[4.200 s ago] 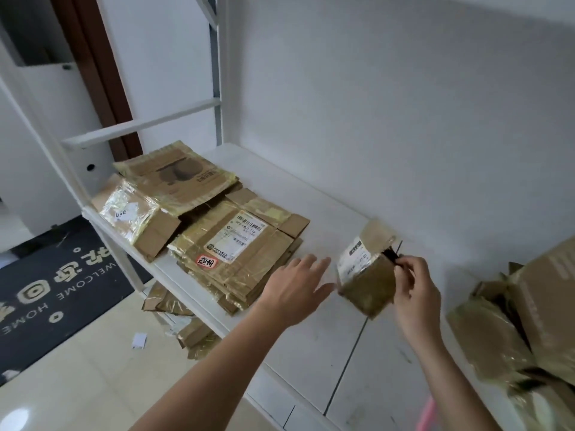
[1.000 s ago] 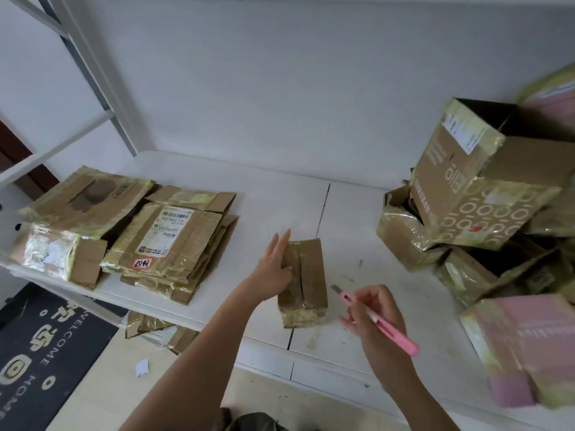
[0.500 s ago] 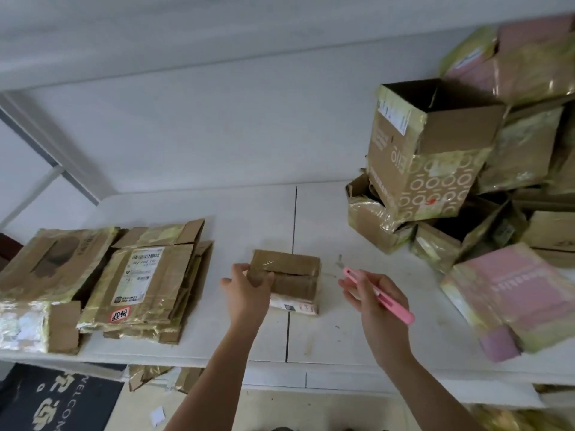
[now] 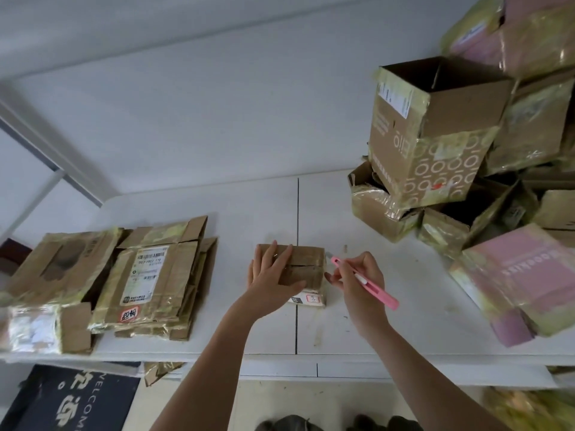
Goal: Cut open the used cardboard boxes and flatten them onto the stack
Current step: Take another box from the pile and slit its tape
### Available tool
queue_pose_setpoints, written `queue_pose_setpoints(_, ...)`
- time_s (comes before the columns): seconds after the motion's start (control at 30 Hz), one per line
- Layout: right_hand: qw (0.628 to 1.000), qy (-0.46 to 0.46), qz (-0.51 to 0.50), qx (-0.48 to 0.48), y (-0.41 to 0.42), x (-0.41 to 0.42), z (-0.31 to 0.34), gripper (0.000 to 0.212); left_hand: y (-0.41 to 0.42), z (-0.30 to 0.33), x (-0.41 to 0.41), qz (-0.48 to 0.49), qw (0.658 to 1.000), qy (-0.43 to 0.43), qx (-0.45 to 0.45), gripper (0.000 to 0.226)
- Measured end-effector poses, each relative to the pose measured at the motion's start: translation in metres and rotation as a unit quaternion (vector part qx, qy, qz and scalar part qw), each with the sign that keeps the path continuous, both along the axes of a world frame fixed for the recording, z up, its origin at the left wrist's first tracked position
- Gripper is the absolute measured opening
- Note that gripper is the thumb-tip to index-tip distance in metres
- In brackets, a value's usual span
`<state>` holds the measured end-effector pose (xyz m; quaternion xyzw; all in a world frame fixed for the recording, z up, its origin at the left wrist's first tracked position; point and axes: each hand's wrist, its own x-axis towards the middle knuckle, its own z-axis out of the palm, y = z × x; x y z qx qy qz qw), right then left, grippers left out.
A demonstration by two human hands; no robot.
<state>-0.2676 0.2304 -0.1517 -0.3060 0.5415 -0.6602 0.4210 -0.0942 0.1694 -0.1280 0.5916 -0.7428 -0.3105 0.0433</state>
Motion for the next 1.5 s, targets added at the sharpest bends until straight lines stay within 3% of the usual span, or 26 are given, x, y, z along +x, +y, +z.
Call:
queue_pose_setpoints(0.6,0.983,0.183,0.012,-0.018,-0.003,-0.004,-0.003,0.022,0.001,0.003,-0.001,-0.029,0.999,-0.024,-0.013,0.077)
queue_pose_setpoints(1.13,0.98,0.18,0.072,-0.05,0.026,-0.001,-0.005,0.02,0.003,-0.003,0.003,-0.039,0.998,-0.032,-0.033,0.077)
queue_pose_setpoints(1.5,0.96,0.246,0.121,-0.056,0.046,-0.008,-0.002,0.021,0.003,-0.003,0.004,-0.035,0.998,-0.03,-0.041,0.077)
